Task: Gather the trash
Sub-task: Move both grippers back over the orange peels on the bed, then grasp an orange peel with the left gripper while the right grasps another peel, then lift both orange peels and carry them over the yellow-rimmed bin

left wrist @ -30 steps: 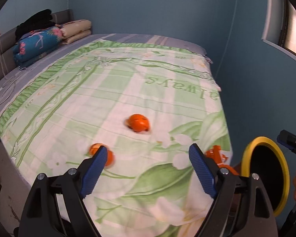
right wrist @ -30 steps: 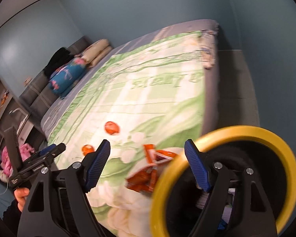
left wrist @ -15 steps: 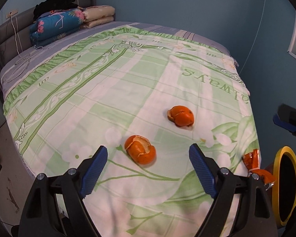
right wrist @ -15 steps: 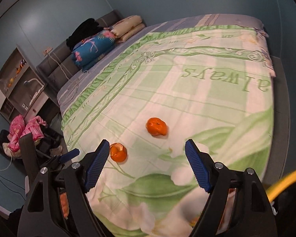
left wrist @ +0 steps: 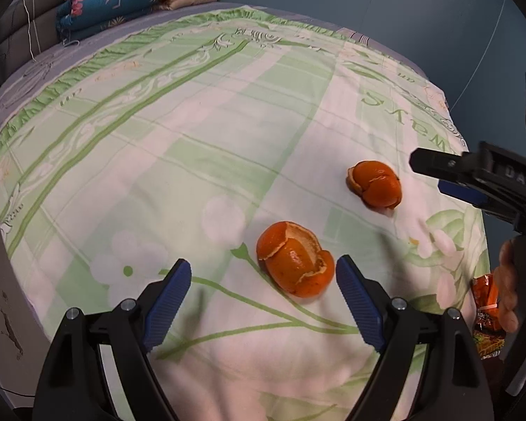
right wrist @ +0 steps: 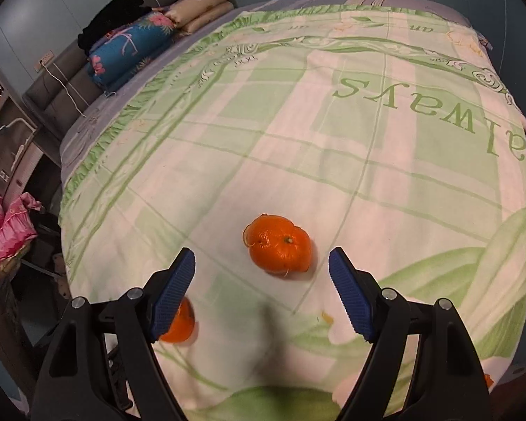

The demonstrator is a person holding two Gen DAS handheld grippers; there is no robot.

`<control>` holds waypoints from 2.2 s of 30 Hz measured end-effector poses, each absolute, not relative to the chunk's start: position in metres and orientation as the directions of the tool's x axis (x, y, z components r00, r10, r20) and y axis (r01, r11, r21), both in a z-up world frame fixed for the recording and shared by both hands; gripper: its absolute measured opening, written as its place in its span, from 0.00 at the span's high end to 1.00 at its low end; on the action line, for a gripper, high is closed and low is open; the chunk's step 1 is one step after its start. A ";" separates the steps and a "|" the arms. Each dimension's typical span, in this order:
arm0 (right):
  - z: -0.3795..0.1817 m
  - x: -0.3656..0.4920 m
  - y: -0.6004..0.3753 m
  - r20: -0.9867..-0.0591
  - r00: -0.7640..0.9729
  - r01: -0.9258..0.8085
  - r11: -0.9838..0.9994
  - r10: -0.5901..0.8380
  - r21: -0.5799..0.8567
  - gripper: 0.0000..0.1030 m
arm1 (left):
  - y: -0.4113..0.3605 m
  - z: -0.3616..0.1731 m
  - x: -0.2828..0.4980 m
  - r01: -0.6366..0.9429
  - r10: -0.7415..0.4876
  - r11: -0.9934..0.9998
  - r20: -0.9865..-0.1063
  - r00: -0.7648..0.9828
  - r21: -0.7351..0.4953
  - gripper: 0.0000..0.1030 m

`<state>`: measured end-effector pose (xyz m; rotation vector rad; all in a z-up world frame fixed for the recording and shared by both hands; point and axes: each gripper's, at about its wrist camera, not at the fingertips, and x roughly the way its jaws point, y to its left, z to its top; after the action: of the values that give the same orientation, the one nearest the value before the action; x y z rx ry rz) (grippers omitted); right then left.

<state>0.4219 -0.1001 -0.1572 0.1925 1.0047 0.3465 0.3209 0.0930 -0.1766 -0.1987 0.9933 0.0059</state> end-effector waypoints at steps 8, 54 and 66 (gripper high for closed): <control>-0.182 0.433 -0.091 -0.812 0.488 -0.174 0.948 0.319 0.268 0.29 | 0.096 -0.192 0.336 -0.091 -0.127 0.975 -0.840 0.527 -0.205 0.21; -0.142 0.396 -0.135 -0.754 0.589 -0.084 0.950 0.291 0.301 0.76 | 0.044 -0.120 0.299 0.115 -0.216 0.976 -0.736 0.642 -0.186 0.75; -0.061 0.319 -0.175 -0.629 0.716 -0.148 0.946 0.303 0.288 0.76 | 0.021 -0.057 0.243 0.181 -0.237 0.971 -0.634 0.736 -0.154 0.75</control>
<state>0.3193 -0.1753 -0.0612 0.2243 0.7322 0.2520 0.2428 0.0206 -0.0566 -0.0840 0.7080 -0.2300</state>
